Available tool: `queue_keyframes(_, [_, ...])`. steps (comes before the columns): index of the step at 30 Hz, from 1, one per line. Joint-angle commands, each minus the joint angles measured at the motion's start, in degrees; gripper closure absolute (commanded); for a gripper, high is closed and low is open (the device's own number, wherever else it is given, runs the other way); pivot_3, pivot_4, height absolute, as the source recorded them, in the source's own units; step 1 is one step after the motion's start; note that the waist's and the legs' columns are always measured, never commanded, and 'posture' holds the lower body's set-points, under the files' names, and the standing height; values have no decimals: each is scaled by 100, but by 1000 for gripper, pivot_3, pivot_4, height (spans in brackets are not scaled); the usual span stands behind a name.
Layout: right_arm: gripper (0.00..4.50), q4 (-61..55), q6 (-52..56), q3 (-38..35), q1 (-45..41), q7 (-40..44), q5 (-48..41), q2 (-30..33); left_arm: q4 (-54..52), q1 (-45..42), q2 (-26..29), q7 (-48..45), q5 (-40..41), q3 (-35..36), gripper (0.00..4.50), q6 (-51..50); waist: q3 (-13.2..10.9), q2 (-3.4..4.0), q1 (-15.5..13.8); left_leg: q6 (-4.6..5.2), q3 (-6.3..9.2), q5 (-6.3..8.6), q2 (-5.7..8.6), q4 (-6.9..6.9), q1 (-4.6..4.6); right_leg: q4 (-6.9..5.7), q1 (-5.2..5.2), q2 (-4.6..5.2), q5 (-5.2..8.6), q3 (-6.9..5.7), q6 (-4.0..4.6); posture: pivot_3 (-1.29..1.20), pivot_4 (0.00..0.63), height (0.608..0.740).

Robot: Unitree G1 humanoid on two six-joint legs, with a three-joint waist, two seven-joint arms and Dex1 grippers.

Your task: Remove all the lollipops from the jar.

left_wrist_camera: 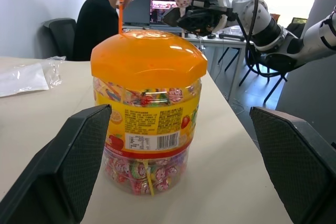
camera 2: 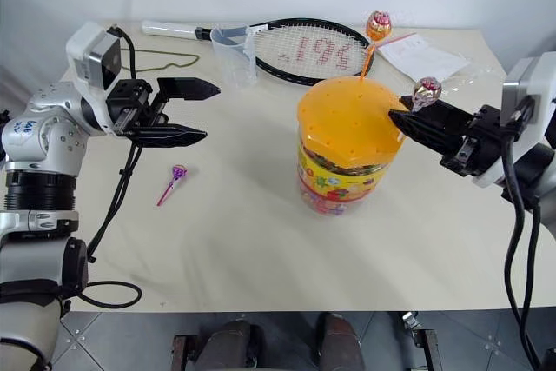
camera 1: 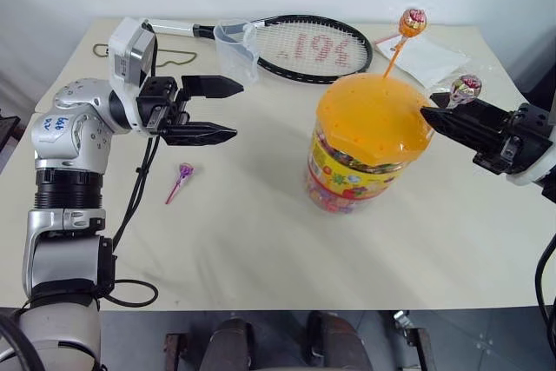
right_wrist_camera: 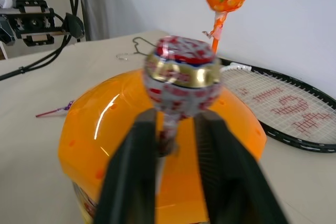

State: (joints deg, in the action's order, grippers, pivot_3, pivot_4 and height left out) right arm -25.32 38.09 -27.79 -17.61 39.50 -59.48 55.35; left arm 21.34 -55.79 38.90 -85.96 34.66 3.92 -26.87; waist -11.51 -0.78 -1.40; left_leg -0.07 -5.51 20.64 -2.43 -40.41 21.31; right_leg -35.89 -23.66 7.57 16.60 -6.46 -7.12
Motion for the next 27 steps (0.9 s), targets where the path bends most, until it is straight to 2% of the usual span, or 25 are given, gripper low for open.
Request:
queue_keyframes(1, [4466, -173, 42, -181, -185, -16, -73, 148, -165, -31, 48, -121, 106, 163, 0, 22, 0, 0, 2, 0, 0, 0, 0, 0, 0, 0, 0, 0, 0, 0, 0, 0, 150, 740])
queue_keyframes(6, [4466, -284, 115, -362, -638, -235, -324, 252, -99, -74, -39, -158, 114, 158, 0, 83, 0, 0, 9, 0, -1, 0, 0, 0, 0, 0, -1, 0, 0, 0, 0, 0, 150, 740])
queue_keyframes(13, [4466, -117, 451, -1118, -1072, -1116, -736, 529, 30, -50, -21, -302, 72, 149, 0, 181, 0, 0, -14, 0, -2, 0, -3, 1, 2, 1, -2, 0, 0, 0, 0, 0, 150, 740])
queue_keyframes(17, [4466, 181, 1132, -1686, -398, -1314, -394, 905, 116, 7, 82, -367, 37, 139, 0, 231, 2, -3, -24, 1, -2, 1, -2, 1, 4, 2, -2, 1, 0, -2, 0, 0, 150, 740])
queue_keyframes(20, [4466, 462, 1758, -1752, 386, -1230, -59, 1168, 185, 63, 164, -346, 9, 146, 0, 265, 5, -8, -7, 2, -4, 1, -2, 1, 4, 3, -2, 1, 0, 0, 0, 0, 150, 740])
queue_keyframes(23, [4466, 723, 2000, -1536, 860, -1345, 371, 1147, 163, 151, 208, -333, 54, 198, 0, 280, 5, -7, 0, 3, -5, 1, -2, 1, 3, 1, -3, 1, 0, 1, 0, 0, 150, 740])
queue_keyframes(27, [4466, 945, 2242, -1092, 1042, -1374, 640, 994, 91, 254, 255, -297, 91, 251, 0, 272, 5, -7, 22, 2, -7, 1, -4, 3, 1, 0, -4, -2, 0, 4, 0, 0, 150, 740])
